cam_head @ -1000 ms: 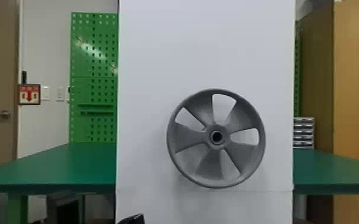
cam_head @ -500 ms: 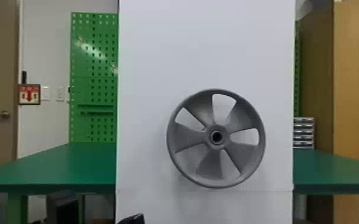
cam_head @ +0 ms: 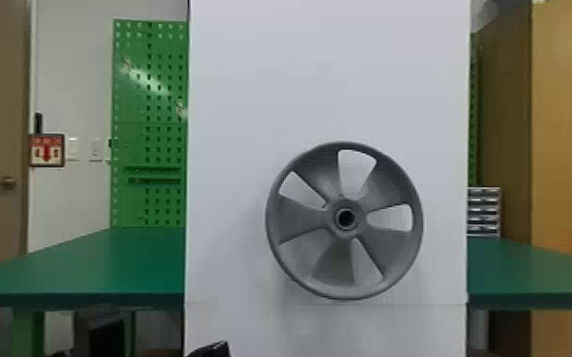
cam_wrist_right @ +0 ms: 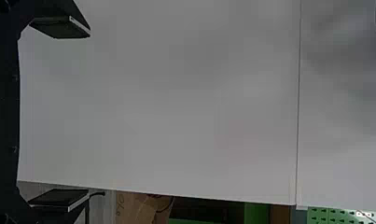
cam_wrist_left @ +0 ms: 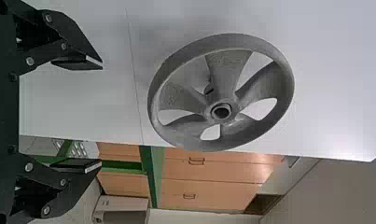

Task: Hold the wheel and insert it

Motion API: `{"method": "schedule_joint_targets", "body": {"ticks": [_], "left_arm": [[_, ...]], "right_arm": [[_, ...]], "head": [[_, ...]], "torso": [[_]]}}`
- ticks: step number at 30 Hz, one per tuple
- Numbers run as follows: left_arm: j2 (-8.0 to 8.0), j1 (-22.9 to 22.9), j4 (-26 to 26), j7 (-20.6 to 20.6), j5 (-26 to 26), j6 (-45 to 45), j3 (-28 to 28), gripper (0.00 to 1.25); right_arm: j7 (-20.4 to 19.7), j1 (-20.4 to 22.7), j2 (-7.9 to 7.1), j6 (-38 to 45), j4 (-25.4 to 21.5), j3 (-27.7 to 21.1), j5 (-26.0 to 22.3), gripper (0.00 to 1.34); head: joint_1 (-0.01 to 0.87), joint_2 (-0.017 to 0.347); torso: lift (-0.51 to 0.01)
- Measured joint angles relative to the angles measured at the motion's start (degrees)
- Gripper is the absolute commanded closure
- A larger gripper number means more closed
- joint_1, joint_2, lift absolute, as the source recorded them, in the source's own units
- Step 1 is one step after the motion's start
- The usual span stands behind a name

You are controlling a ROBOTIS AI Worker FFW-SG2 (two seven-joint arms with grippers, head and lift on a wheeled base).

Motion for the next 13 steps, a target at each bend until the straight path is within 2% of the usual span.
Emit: {"method": "schedule_joint_targets", "body": {"ticks": [13], "left_arm": [[0.09,0.1,0.0,0.0,0.0,0.0,0.1,0.5]], "right_arm": [[0.0,-0.1,0.0,0.0,0.0,0.1,0.1,0.09]], "head": [[0.0,0.009]], "torso": [[-0.493]]}}
